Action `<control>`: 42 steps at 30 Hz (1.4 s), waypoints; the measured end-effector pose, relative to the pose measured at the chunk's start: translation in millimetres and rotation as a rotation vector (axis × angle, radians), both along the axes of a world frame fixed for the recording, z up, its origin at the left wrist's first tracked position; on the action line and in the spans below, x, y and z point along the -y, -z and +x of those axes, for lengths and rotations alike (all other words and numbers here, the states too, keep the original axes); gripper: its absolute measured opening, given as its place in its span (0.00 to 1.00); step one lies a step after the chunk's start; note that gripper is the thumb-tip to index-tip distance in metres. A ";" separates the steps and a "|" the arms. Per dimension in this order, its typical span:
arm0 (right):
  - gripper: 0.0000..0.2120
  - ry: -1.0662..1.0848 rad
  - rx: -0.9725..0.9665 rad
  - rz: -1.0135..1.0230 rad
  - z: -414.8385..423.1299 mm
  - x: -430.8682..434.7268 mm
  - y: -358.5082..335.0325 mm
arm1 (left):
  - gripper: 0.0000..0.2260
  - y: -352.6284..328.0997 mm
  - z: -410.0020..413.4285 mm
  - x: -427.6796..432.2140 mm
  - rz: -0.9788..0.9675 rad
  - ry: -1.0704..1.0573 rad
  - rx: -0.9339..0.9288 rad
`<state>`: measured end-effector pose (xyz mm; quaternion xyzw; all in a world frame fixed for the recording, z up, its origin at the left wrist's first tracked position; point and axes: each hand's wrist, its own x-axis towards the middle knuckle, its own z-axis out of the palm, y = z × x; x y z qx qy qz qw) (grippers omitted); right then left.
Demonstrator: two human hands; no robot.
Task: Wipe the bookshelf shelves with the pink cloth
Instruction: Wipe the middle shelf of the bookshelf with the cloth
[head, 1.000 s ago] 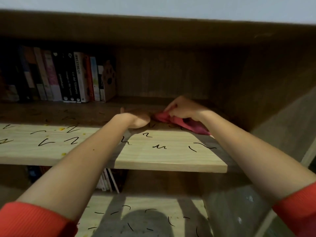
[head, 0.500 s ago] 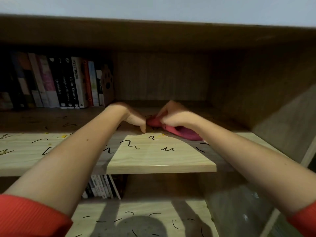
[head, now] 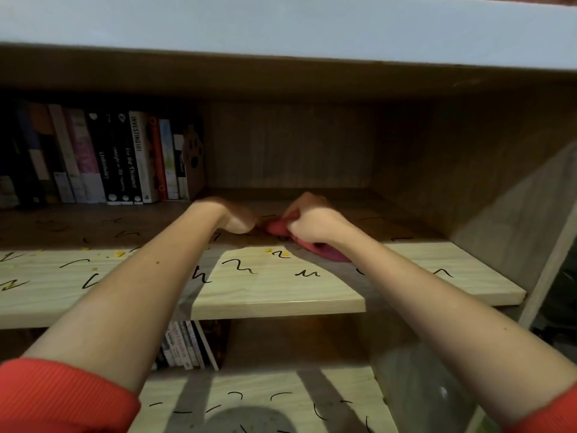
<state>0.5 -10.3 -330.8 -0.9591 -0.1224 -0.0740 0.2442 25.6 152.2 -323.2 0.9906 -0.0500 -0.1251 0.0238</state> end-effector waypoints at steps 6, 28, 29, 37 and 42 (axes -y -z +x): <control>0.16 0.403 0.131 -0.366 -5.1 30.1 -11.8 | 0.20 -7.0 -20.9 17.9 0.061 0.053 -0.034; 0.11 0.199 0.067 0.019 -10.7 41.9 -22.5 | 0.22 9.3 -26.3 3.5 -0.176 0.040 0.019; 0.12 0.254 0.077 0.004 -7.0 46.3 -23.5 | 0.21 6.5 -31.0 2.2 -0.207 0.051 0.036; 0.10 0.015 0.075 -0.241 -28.6 -23.9 9.0 | 0.18 -3.6 -53.0 -35.6 -0.217 0.012 0.224; 0.11 -0.073 0.016 0.150 -33.1 -46.7 -7.9 | 0.17 13.4 -65.3 -59.0 -0.272 -0.069 0.257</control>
